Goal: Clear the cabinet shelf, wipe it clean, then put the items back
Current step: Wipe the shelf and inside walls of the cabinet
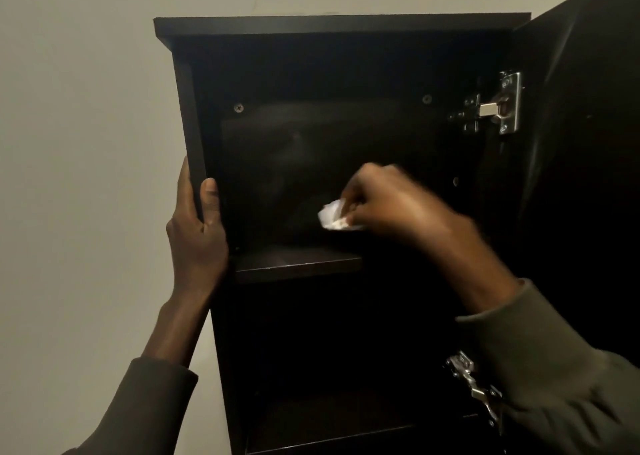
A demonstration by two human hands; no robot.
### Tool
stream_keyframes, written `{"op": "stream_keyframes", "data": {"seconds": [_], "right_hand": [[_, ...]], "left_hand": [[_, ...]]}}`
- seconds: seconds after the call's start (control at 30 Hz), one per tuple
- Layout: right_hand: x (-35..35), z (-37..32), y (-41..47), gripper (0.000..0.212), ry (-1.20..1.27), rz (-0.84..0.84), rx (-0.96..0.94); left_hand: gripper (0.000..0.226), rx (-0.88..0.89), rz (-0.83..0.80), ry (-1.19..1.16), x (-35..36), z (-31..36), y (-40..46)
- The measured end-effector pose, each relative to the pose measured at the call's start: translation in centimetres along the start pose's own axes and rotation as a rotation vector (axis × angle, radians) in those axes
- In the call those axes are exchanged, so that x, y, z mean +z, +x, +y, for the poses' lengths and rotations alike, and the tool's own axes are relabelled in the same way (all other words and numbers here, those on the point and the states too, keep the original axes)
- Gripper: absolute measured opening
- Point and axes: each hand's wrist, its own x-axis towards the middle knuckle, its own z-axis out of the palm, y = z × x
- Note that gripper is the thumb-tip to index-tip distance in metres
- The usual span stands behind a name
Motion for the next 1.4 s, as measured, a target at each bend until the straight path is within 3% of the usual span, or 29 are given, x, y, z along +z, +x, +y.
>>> {"op": "stream_keyframes", "data": {"seconds": [0.07, 0.13, 0.2, 0.3, 0.63, 1.03, 1.1, 1.2, 1.3, 1.4], "right_hand": [[-1.7, 3.2, -0.3, 0.023, -0.186, 0.066, 0.221], [-1.5, 5.3, -0.2, 0.024, -0.247, -0.013, 0.346], [-0.3, 6.6, 0.3, 0.027, -0.265, -0.083, 0.399], [0.5, 7.5, 1.3, 0.029, -0.272, -0.058, 0.435], [0.9, 7.1, 0.7, 0.025, -0.597, 0.004, 0.356], [1.4, 7.7, -3.1, 0.017, -0.638, 0.127, 0.253], [2.0, 8.2, -3.9, 0.022, -0.578, 0.197, 0.25], [4.0, 9.5, -5.9, 0.027, -0.422, 0.441, 0.189], [7.0, 10.4, -7.9, 0.046, -0.274, 0.635, 0.131], [9.1, 10.4, -9.4, 0.063, -0.198, 0.712, 0.157]], "left_hand": [[0.05, -0.005, -0.002, 0.003, 0.0, -0.1, 0.0], [0.05, 0.006, -0.007, -0.004, 0.1, -0.2, 0.0], [0.05, 0.015, -0.006, -0.003, 0.0, -0.1, 0.0], [0.049, 0.012, -0.005, 0.009, 0.0, -0.1, -0.1], [0.05, 0.035, 0.001, -0.015, -0.2, 0.2, -0.4], [0.052, 0.07, -0.003, 0.01, -0.4, 0.1, 0.0], [0.051, 0.057, -0.007, 0.024, -0.4, 0.0, 0.0], [0.051, 0.052, -0.015, 0.016, -0.2, 0.0, -0.1], [0.051, 0.047, -0.009, 0.017, -0.2, 0.2, 0.0], [0.05, 0.053, -0.001, 0.017, -0.2, 0.3, 0.0]]}}
